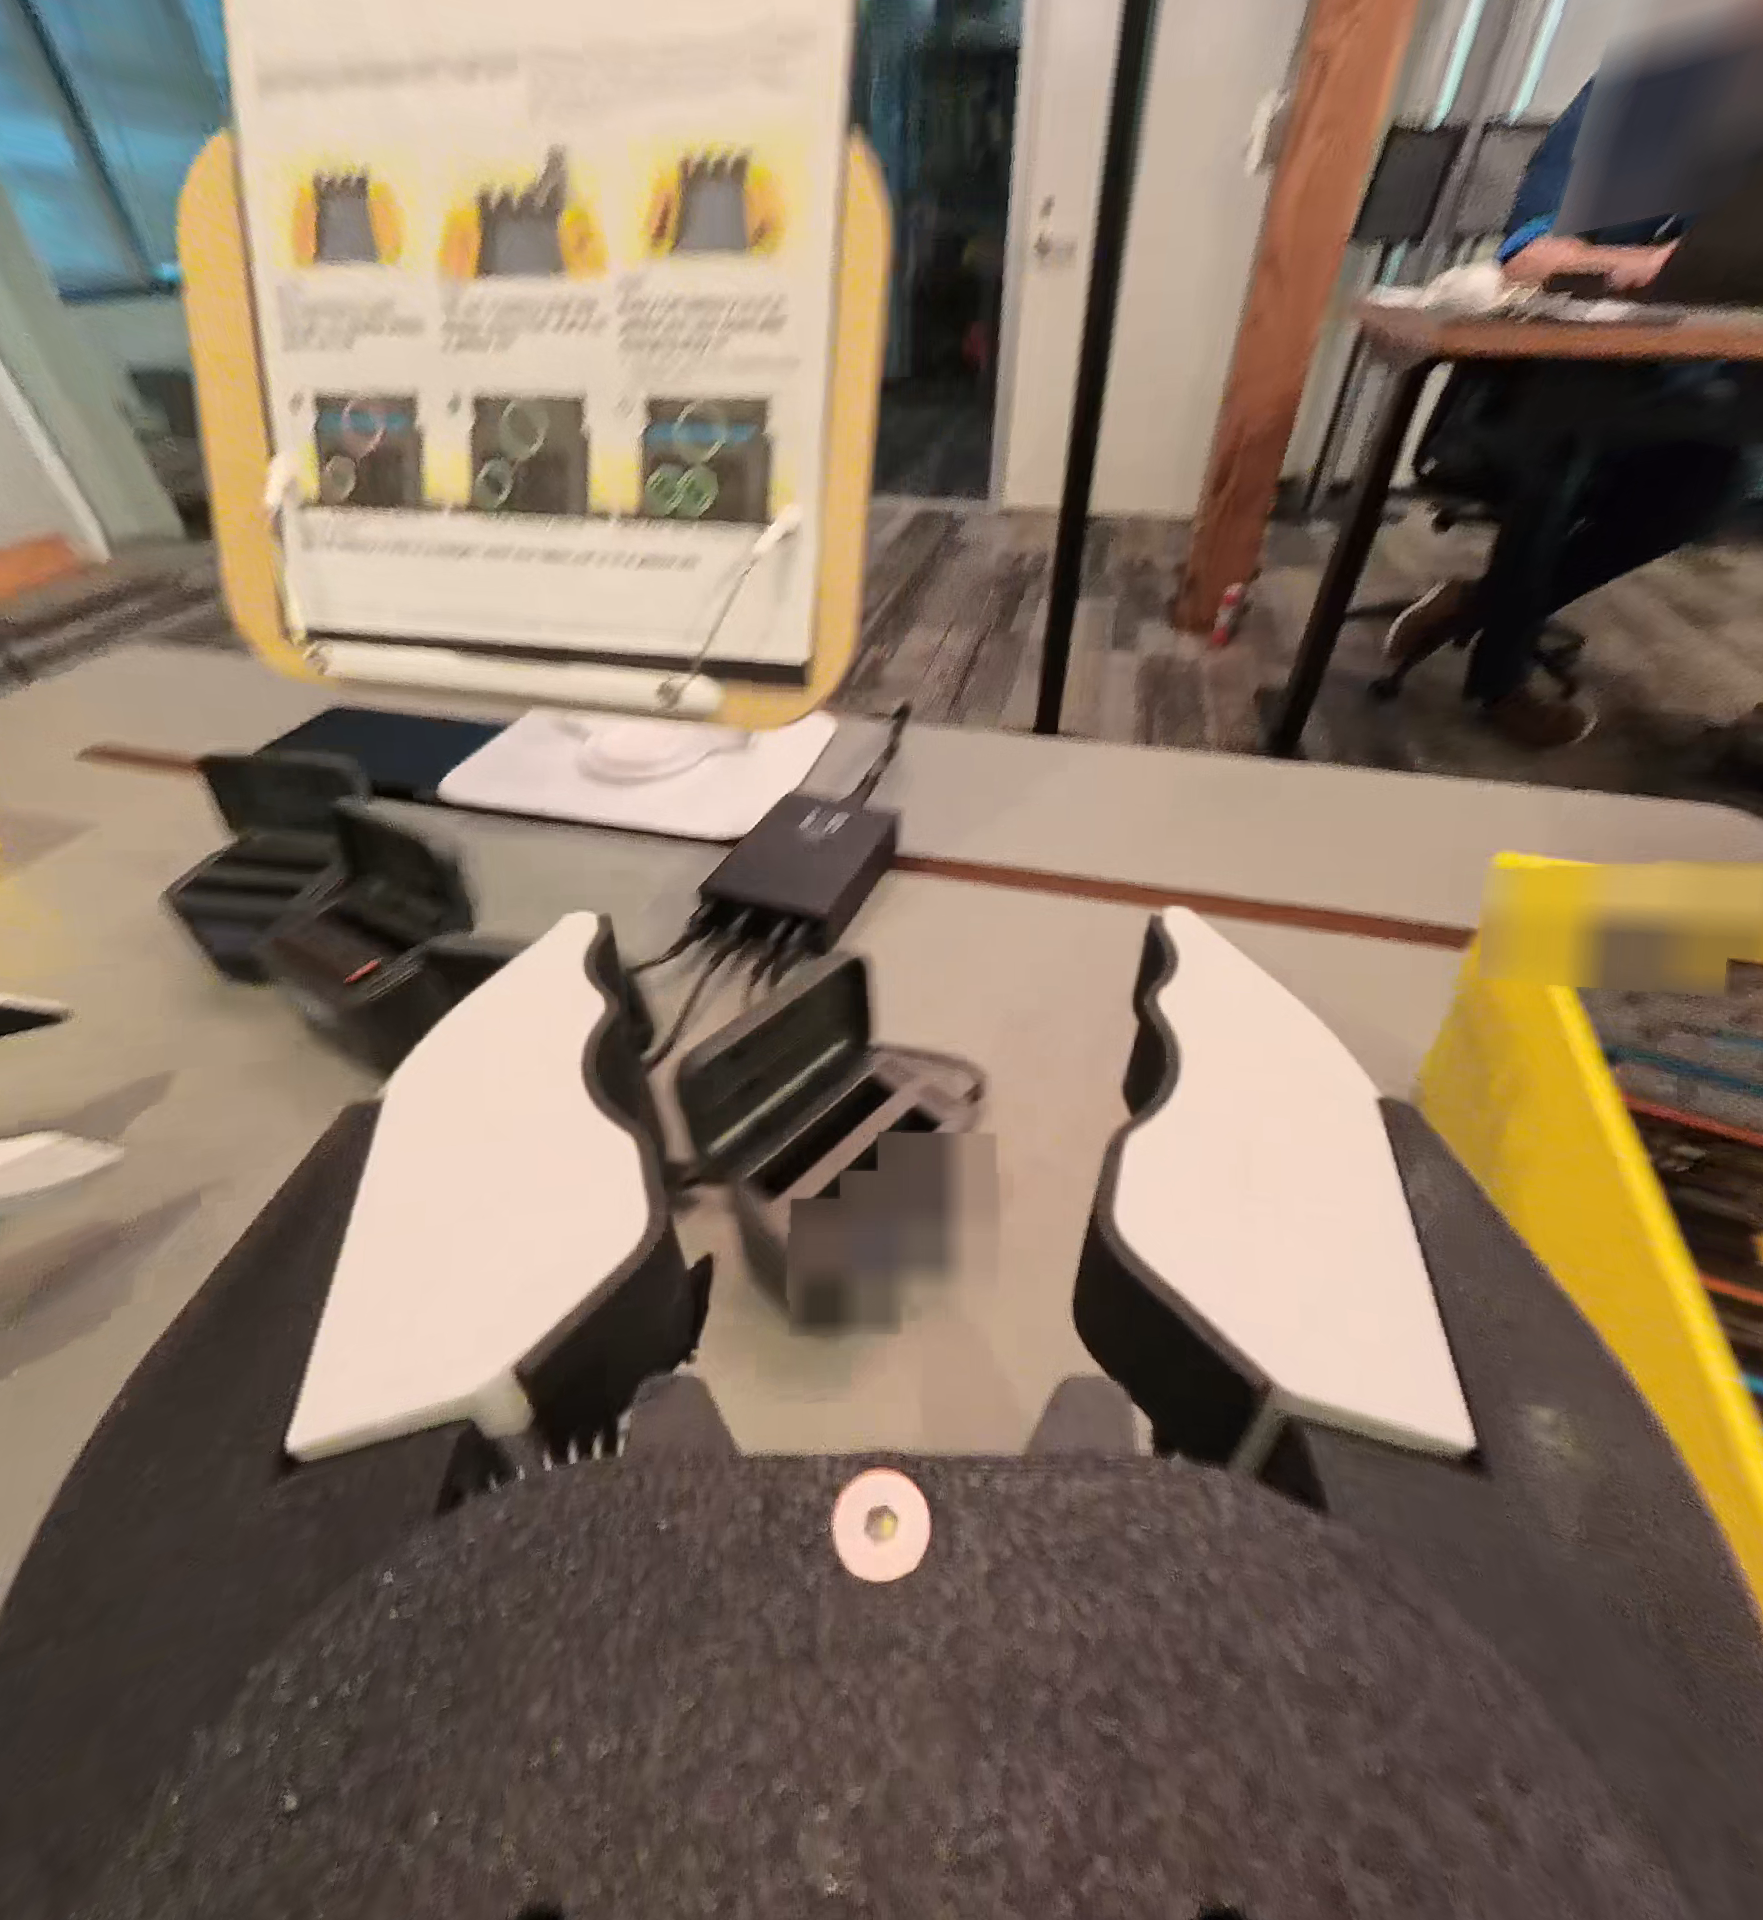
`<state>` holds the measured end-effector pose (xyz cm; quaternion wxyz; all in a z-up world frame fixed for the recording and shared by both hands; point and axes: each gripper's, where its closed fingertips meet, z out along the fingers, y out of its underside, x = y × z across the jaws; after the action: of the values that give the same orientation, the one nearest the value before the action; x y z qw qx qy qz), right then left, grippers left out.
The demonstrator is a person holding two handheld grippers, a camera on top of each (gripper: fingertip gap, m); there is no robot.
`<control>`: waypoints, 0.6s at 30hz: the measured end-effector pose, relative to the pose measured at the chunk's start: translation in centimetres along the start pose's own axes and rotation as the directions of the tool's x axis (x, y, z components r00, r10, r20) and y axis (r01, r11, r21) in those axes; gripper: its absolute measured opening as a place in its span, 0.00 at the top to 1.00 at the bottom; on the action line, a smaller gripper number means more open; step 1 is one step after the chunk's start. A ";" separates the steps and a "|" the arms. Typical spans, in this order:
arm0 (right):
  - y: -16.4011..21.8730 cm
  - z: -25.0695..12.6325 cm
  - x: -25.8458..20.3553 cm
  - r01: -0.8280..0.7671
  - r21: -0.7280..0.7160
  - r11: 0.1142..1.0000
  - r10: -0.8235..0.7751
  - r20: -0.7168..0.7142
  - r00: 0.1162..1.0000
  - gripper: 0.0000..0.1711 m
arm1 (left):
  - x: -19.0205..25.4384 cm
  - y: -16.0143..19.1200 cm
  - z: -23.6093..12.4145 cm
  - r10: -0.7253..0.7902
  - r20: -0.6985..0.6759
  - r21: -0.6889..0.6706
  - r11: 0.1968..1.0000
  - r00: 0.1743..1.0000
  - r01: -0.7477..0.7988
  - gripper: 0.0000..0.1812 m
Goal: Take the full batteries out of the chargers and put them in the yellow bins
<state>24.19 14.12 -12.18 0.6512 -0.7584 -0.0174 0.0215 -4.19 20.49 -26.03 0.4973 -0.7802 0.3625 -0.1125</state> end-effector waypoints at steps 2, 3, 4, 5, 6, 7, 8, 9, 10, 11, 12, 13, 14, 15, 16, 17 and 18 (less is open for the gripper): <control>0.0 0.6 2.7 0.017 0.076 0.997 -0.013 -0.044 0.999 0.52 | -0.3 -0.4 -0.3 -0.005 0.011 0.026 1.000 1.000 0.005 0.62; 0.6 0.8 3.8 0.022 0.108 0.994 -0.015 -0.065 0.998 0.59 | -0.5 -0.8 -0.5 -0.010 0.017 0.047 0.999 1.000 0.009 0.63; 1.5 1.0 4.6 0.023 0.137 0.990 -0.012 -0.081 0.997 0.69 | -0.8 -1.2 -0.8 -0.015 0.028 0.071 0.997 1.000 0.013 0.64; 2.6 1.2 5.1 0.014 0.153 0.988 0.000 -0.086 0.996 0.83 | -1.0 -1.7 -1.1 -0.021 0.041 0.103 0.995 0.999 0.016 0.66; 3.6 1.4 5.2 -0.021 0.138 0.990 0.031 -0.073 0.997 0.97 | -1.4 -2.3 -1.4 -0.025 0.057 0.137 0.990 0.998 0.017 0.67; 3.8 1.5 4.7 -0.056 0.124 0.991 0.060 -0.030 0.998 1.00 | -1.7 -2.8 -1.8 -0.030 0.075 0.166 0.986 0.997 0.017 0.69; 3.5 1.5 3.9 -0.057 0.137 0.989 0.056 0.010 0.998 1.00 | -2.1 -3.4 -2.3 -0.034 0.094 0.199 0.980 0.995 0.015 0.72; 3.3 1.4 3.5 -0.030 0.152 0.988 0.028 0.014 1.000 1.00 | -2.5 -4.0 -2.8 -0.041 0.118 0.236 0.972 0.992 0.012 0.75; 3.4 1.3 3.1 0.003 0.149 0.989 -0.004 0.007 1.000 1.00 | -3.0 -4.4 -3.3 -0.050 0.140 0.265 0.964 0.989 0.011 0.78; 3.5 1.4 2.6 0.024 0.141 0.990 -0.026 0.013 1.000 1.00 | -3.5 -4.8 -3.7 -0.060 0.160 0.287 0.958 0.985 0.012 0.80; 3.7 1.4 2.1 0.033 0.131 0.991 -0.036 0.021 0.999 1.00 | -3.9 -5.0 -4.1 -0.073 0.173 0.307 0.951 0.982 0.016 0.81; 3.9 1.5 1.8 0.042 0.117 0.992 -0.045 0.023 0.999 1.00 | -4.4 -5.2 -4.5 -0.088 0.183 0.326 0.945 0.979 0.024 0.83; 4.1 1.5 1.6 0.051 0.104 0.993 -0.054 0.027 0.998 1.00 | -4.9 -5.4 -4.8 -0.103 0.197 0.347 0.937 0.975 0.029 0.86; 4.2 1.5 1.4 0.056 0.099 0.993 -0.060 0.035 0.998 1.00 | -5.5 -5.6 -5.3 -0.116 0.217 0.370 0.929 0.969 0.029 0.90; 4.2 1.4 1.2 0.058 0.101 0.993 -0.062 0.046 0.997 1.00 | -6.1 -5.7 -5.8 -0.126 0.237 0.391 0.920 0.963 0.024 1.00; 4.1 1.3 1.0 0.058 0.105 0.993 -0.065 0.059 0.996 1.00 | -6.5 -5.9 -6.2 -0.131 0.245 0.412 0.911 0.961 0.019 1.00; 4.0 1.2 0.9 0.059 0.107 0.993 -0.066 0.068 0.995 1.00 | -7.0 -6.0 -6.6 -0.142 0.250 0.421 0.907 0.958 0.025 1.00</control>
<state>25.02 14.76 -16.37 0.6894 -0.7211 -0.0634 0.0291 -9.94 22.10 -16.41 0.6909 -0.6802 0.2242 -0.0987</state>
